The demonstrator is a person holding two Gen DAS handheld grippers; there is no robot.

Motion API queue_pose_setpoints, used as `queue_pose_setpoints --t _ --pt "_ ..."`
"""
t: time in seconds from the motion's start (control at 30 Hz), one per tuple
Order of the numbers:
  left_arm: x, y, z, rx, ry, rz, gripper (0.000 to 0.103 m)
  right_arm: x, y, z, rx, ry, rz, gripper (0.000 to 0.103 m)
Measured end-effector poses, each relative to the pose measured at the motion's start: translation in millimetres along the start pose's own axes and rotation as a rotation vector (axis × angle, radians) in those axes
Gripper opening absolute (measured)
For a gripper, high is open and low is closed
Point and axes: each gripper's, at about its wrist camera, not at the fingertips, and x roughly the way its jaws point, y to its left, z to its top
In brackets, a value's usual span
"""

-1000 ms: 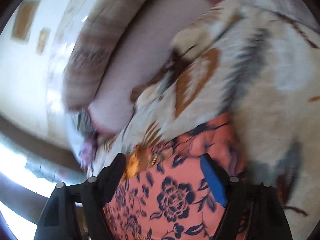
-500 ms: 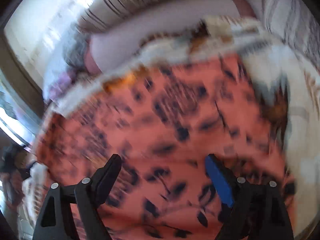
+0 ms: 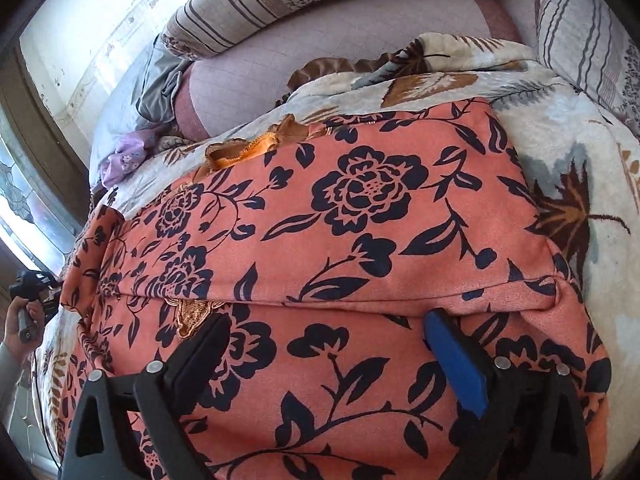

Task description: Fold small clothes

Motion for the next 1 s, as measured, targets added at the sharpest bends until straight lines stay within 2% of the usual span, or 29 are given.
queue_pose_setpoints --t 0.03,0.1,0.2,0.27,0.37,0.43,0.5,0.53,0.57,0.6,0.63,0.7,0.77,0.87,0.93,1.0 --pt "-6 -12 -2 0.059 -0.018 0.052 0.005 0 -1 0 0.003 -0.001 0.004 0.1" --pt "-34 -50 -18 0.234 -0.127 0.093 0.005 -1 -2 0 0.011 -0.006 0.012 0.1" --pt "-87 -125 -74 0.534 -0.279 0.035 0.005 -2 -5 -1 0.028 -0.016 0.033 0.1" --pt "-118 -172 -126 0.703 -0.326 -0.059 0.005 -3 -7 0 0.04 -0.022 0.049 0.1" --pt "-144 -233 -209 0.892 -0.321 -0.204 0.005 -5 -11 0 0.061 -0.033 0.074 0.1" --pt "-149 -263 -265 0.985 -0.28 -0.283 0.006 -6 -13 0 0.073 -0.039 0.089 0.1" --pt "-140 -284 -319 1.091 -0.22 -0.322 0.009 -7 -14 0 0.084 -0.045 0.101 0.1" --pt "-128 -291 -347 1.153 -0.167 -0.335 0.018 -8 -15 0 0.088 -0.048 0.107 0.1" --pt "-112 -294 -372 1.229 -0.099 -0.324 0.034 -9 -16 0 0.093 -0.05 0.115 0.1" --pt "-89 -294 -399 1.331 -0.002 -0.272 0.069 -9 -17 0 0.099 -0.051 0.122 0.1" --pt "-75 -287 -414 1.375 0.042 -0.224 0.072 -10 -19 1 0.107 -0.05 0.131 0.1" --pt "-50 -264 -424 1.397 0.068 -0.113 0.072 -12 -21 3 0.127 -0.047 0.148 0.099" --pt "-49 -239 -410 1.342 0.058 -0.071 0.072 -18 -23 7 0.159 -0.019 0.16 0.099" --pt "-61 -200 -361 1.181 -0.007 -0.065 0.073 -34 -33 13 0.256 -0.024 0.232 0.099" --pt "-65 -170 -320 1.045 -0.08 -0.021 0.075 -41 -37 23 0.299 -0.041 0.262 0.099" --pt "-55 -145 -284 0.904 -0.085 0.033 0.075 -39 -41 40 0.347 -0.043 0.291 0.099"
